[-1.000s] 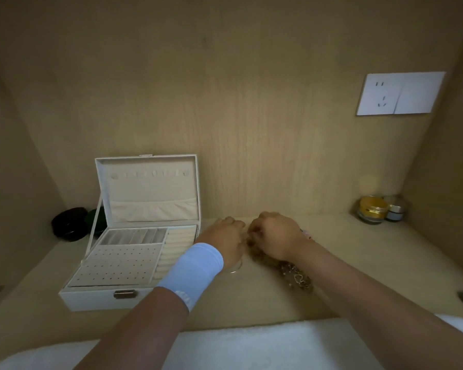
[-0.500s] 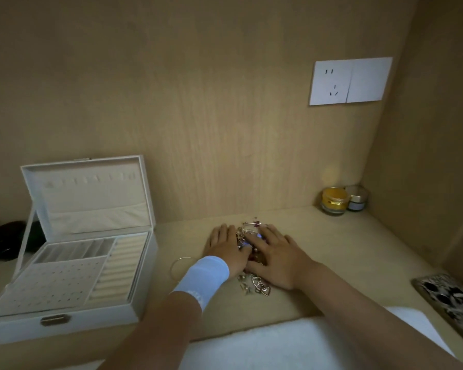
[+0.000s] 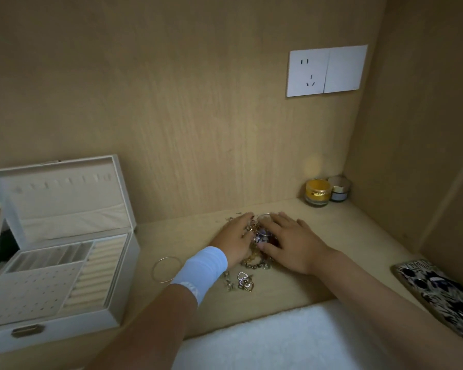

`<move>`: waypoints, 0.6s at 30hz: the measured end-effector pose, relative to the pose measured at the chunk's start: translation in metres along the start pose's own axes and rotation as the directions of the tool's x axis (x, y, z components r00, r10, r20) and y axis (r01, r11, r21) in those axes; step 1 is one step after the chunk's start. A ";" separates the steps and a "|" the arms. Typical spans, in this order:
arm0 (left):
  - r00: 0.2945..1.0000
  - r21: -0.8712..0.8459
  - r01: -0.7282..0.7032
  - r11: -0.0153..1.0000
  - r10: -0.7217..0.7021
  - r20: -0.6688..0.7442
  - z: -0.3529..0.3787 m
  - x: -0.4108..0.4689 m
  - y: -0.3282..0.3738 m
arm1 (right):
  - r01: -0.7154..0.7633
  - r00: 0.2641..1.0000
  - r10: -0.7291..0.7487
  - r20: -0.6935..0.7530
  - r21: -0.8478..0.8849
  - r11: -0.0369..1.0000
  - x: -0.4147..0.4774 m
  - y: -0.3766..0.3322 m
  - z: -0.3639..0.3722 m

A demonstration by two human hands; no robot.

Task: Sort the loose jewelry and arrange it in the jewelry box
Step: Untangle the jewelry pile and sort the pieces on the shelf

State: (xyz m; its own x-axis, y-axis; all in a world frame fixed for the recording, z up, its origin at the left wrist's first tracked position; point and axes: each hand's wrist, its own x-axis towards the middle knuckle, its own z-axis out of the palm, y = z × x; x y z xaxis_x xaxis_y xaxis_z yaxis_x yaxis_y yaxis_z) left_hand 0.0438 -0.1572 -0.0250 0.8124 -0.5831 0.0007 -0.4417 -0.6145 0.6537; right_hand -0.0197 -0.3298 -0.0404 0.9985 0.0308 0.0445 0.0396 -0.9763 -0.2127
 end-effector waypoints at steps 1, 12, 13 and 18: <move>0.999 -0.007 -0.013 1.000 0.013 -0.030 -0.007 -0.005 -0.005 | 0.037 0.998 -0.038 -0.043 -0.017 0.999 -0.001 -0.009 0.000; 0.967 0.611 0.254 0.750 -0.221 -0.130 -0.054 -0.078 -0.059 | 0.430 0.853 -0.476 -0.213 -0.228 0.873 -0.005 -0.092 0.034; 0.962 0.613 0.265 0.744 -0.249 -0.113 -0.052 -0.082 -0.062 | 0.420 0.849 -0.475 -0.232 -0.249 0.873 -0.003 -0.091 0.036; 0.974 0.524 0.225 0.822 -0.202 -0.101 -0.047 -0.085 -0.074 | 0.341 0.859 -0.428 -0.281 -0.309 0.888 0.009 -0.076 0.034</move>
State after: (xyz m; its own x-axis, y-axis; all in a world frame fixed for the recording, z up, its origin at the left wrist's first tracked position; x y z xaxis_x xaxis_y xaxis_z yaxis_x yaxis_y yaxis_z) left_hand 0.0251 -0.0373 -0.0374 0.9190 -0.3904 -0.0546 -0.3800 -0.9142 0.1413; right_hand -0.0121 -0.2483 -0.0572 0.8305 0.3841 0.4034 0.3646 -0.9224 0.1278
